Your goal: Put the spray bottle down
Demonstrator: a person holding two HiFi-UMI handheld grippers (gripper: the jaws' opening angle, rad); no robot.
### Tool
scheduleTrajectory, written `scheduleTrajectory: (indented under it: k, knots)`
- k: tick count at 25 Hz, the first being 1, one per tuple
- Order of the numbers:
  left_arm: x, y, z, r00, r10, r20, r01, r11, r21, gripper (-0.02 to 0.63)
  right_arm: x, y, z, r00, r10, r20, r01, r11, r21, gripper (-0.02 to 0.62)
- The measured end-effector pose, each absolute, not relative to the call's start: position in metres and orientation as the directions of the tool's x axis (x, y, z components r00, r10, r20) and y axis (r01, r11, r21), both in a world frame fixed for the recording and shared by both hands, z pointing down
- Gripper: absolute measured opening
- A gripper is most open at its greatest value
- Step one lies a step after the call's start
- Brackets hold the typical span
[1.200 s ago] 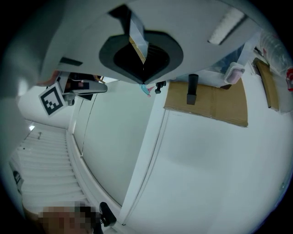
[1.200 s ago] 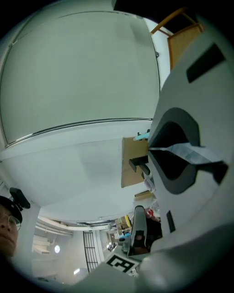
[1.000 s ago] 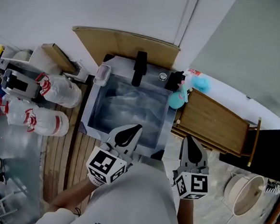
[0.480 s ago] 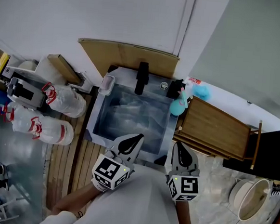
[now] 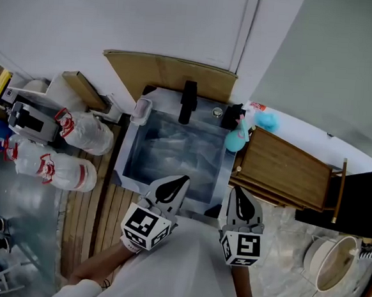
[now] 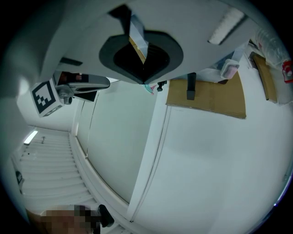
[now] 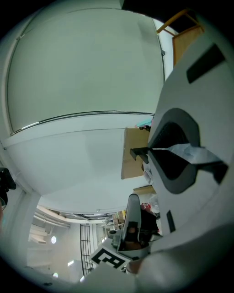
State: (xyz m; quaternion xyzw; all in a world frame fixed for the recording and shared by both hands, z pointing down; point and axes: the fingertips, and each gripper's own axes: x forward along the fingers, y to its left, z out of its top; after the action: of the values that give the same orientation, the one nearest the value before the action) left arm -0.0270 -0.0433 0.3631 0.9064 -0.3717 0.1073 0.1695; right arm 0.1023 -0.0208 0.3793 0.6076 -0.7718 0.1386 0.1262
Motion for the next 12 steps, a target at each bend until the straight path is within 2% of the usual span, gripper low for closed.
scheduleTrajectory:
  k: [12]
  knots:
    - [-0.0257, -0.0367, 0.3628, 0.706, -0.632, 0.32, -0.705, -0.672, 0.228, 0.005, 0.0987, -0.0151, 0.3792, -0.234, -0.901, 0.365, -0.971, 0.238, -0.035, 0.009]
